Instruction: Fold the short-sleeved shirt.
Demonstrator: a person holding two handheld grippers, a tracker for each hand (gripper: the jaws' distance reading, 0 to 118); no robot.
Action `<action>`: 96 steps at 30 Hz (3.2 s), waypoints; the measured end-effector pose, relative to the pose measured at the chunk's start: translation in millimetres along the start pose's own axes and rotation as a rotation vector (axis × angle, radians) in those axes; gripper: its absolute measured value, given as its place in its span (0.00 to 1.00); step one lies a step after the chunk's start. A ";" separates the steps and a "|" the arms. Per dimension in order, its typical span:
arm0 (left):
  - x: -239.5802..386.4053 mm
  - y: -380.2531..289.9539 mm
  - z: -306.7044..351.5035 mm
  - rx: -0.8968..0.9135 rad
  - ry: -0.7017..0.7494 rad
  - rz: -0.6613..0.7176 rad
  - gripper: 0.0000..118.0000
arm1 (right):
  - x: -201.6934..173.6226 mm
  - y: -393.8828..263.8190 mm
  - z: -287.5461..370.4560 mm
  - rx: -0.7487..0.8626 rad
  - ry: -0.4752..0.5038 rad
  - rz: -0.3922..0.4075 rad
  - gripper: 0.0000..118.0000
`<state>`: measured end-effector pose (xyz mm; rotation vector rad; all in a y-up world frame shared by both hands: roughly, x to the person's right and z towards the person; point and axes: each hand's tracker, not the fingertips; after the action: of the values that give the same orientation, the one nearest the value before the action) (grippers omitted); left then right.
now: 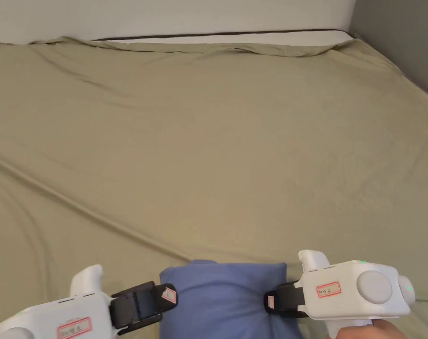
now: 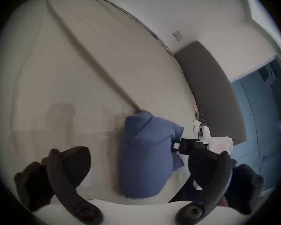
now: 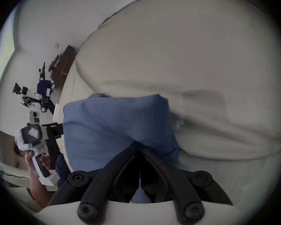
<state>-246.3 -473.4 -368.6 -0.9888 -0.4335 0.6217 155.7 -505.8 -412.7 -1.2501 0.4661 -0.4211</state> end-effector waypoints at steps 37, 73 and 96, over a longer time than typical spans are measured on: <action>-249.0 77.2 269.7 -0.194 1.010 0.023 0.23 | -89.1 -38.9 174.4 0.395 0.173 0.197 0.02; 226.0 133.1 181.0 0.842 0.544 -0.485 0.06 | -199.1 60.5 290.2 1.073 -0.482 0.455 0.02; 228.9 124.8 194.4 0.771 0.448 -0.462 0.06 | -198.2 53.5 300.1 1.083 -0.428 0.416 0.02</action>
<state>-227.2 -148.7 -368.4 -0.2472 0.0031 0.1028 158.7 -144.8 -369.6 -0.1547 0.0701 -0.0043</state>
